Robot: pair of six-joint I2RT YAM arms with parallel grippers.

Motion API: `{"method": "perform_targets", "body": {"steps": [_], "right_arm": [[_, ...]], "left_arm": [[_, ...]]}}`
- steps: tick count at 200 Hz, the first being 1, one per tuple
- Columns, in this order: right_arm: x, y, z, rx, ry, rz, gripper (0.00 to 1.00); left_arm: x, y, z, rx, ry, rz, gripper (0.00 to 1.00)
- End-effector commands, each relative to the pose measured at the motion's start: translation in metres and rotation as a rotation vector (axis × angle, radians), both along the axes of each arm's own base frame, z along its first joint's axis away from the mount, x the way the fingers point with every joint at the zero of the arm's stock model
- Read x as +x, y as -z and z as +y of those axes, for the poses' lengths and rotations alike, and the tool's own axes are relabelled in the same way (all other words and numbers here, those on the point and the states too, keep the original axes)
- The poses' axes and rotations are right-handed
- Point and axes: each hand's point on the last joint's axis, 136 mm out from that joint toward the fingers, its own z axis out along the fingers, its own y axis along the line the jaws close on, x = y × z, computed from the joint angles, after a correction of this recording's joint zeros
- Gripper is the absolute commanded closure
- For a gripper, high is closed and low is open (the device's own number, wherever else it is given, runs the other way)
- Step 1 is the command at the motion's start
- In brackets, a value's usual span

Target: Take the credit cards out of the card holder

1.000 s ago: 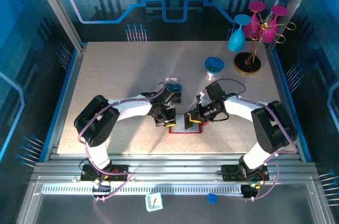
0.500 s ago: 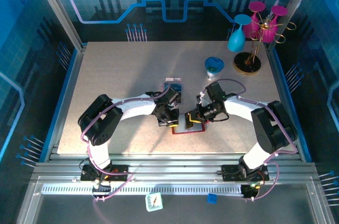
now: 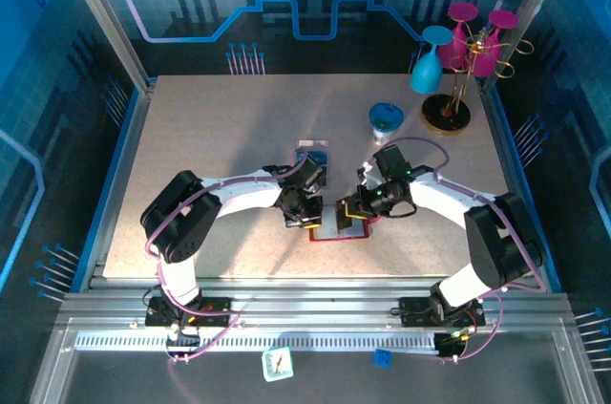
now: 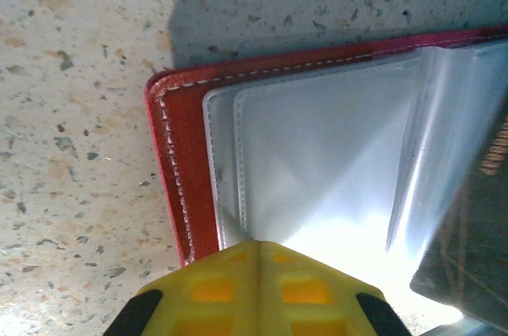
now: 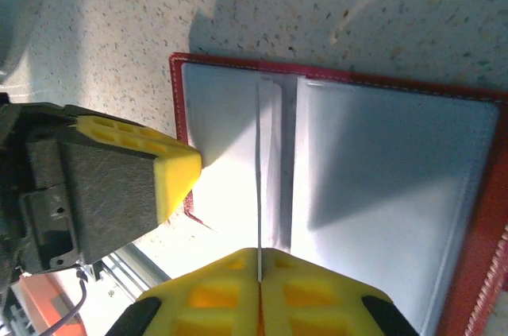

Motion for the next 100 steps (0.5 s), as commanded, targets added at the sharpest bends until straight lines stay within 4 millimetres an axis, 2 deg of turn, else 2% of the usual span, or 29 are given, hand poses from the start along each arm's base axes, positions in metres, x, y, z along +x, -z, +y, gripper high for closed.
{"method": "perform_targets", "body": {"steps": [1,9,59,100], "right_arm": [[-0.003,-0.013,-0.009,-0.059,-0.020,-0.031,0.92],[0.004,-0.024,-0.008,-0.056,-0.021,-0.065,0.92],[0.014,-0.045,-0.015,-0.074,-0.013,-0.113,0.93],[0.026,-0.059,-0.018,-0.076,-0.006,-0.143,0.93]], "left_arm": [[-0.003,-0.008,0.003,0.009,0.008,-0.014,1.00],[-0.004,-0.010,0.001,-0.003,0.012,-0.021,1.00],[-0.002,-0.028,-0.010,-0.104,0.014,-0.062,0.97],[-0.009,-0.011,-0.016,-0.122,0.037,-0.003,0.97]]}}
